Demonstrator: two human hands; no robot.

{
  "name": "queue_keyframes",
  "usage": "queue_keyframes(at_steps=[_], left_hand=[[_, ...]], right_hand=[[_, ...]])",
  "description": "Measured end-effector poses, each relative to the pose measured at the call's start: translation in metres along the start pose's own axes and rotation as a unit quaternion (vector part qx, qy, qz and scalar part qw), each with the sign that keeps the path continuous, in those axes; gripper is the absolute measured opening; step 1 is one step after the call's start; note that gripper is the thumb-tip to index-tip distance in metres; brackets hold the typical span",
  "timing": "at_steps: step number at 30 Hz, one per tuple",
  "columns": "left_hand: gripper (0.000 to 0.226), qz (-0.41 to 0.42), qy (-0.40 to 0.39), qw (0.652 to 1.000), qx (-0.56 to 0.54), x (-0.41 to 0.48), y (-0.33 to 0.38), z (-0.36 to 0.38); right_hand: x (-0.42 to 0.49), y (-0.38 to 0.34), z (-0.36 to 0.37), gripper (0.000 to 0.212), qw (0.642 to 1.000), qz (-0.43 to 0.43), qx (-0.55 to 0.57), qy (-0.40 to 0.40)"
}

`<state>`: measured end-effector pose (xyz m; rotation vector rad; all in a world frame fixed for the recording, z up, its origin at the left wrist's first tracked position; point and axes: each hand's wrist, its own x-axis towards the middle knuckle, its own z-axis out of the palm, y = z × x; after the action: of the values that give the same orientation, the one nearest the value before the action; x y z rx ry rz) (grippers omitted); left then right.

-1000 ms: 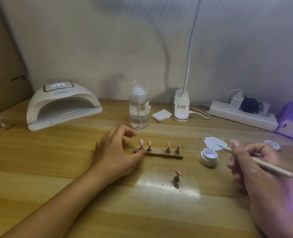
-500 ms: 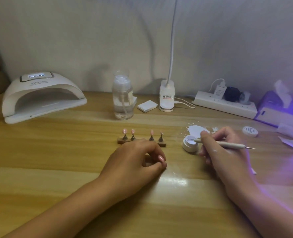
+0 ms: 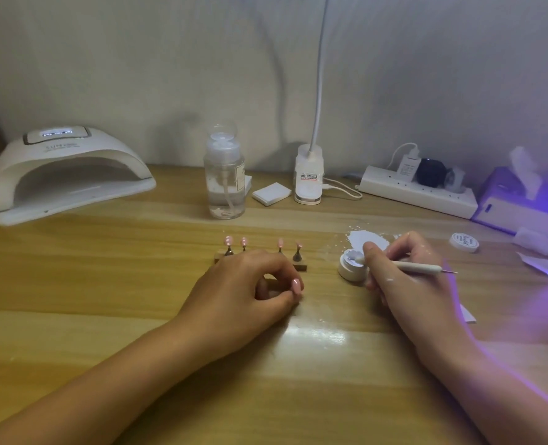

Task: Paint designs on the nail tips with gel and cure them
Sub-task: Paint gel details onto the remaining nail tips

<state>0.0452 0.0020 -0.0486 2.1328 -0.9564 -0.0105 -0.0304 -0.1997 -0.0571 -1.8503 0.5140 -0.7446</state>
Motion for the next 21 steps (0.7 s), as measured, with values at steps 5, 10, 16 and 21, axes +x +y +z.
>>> queue_keyframes(at_steps=[5, 10, 16, 21], left_hand=[[0.011, 0.025, 0.012, 0.999, 0.017, -0.002, -0.002, 0.004], [0.005, 0.028, -0.004, 1.000, -0.008, 0.001, -0.004, 0.001], [0.005, 0.038, -0.024, 0.999, -0.022, 0.003, -0.007, -0.002], [0.005, 0.049, -0.019, 0.998, -0.031, 0.003, -0.009, 0.000]], right_hand=[[0.000, 0.000, -0.001, 0.028, 1.000, 0.004, 0.016, 0.008], [-0.001, -0.002, -0.001, 0.029, 0.999, -0.001, 0.035, 0.024], [-0.012, -0.022, -0.003, 0.016, 0.994, -0.055, 0.097, 0.021], [-0.032, -0.037, 0.010, 0.022, 0.971, 0.020, 0.223, -0.078]])
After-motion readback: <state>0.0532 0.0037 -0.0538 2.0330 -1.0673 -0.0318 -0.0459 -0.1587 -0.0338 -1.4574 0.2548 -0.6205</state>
